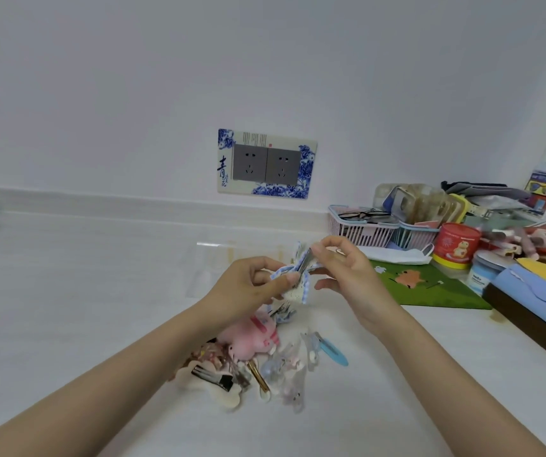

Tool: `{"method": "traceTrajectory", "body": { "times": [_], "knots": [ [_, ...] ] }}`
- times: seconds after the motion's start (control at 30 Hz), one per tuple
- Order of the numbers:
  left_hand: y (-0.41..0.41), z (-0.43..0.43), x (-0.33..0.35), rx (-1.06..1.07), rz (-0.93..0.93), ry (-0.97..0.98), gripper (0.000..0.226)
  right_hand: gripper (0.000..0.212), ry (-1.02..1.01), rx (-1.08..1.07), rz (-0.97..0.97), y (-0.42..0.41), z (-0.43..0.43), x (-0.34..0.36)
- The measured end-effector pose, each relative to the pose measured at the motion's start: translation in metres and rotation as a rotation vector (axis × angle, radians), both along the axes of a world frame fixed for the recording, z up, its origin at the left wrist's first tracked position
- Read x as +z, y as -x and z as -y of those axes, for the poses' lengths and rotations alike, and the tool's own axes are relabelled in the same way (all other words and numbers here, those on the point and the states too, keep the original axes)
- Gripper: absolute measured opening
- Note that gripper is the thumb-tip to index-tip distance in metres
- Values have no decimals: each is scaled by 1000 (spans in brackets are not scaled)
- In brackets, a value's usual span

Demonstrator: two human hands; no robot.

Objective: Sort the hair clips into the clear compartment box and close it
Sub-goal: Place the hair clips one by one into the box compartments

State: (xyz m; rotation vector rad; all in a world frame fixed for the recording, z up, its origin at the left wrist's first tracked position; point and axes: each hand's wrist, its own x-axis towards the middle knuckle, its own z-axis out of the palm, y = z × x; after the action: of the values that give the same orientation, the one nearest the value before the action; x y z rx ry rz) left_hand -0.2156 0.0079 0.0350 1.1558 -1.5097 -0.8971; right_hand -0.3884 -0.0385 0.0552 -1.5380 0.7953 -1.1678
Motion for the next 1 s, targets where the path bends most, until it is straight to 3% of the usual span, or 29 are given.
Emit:
{"method": "traceTrajectory", "body": {
  "times": [0.17, 0.4, 0.5, 0.63, 0.73, 0.83, 1.0],
  "knots": [
    [3, 24, 7, 67, 98, 74, 27, 9, 78, -95, -29, -7, 26, 8],
    [-28, 52, -16, 309, 580, 233, 48, 12, 173, -305, -122, 1, 87, 11],
    [-31, 53, -20, 280, 694, 235, 64, 14, 221, -299, -268, -2, 103, 5],
    [-32, 54, -22, 237, 832, 250, 77, 10, 253, -133, -614, -7, 108, -11],
    [-33, 54, -24, 242, 862, 260, 81, 31, 412, -170, -783, -3, 100, -18],
    [-33, 52, -23, 248, 835, 266, 73, 53, 575, -204, -794, 7, 84, -18],
    [-32, 51, -26, 254, 856, 263, 69, 68, 621, -55, -1123, 9, 70, -27]
  ]
}}
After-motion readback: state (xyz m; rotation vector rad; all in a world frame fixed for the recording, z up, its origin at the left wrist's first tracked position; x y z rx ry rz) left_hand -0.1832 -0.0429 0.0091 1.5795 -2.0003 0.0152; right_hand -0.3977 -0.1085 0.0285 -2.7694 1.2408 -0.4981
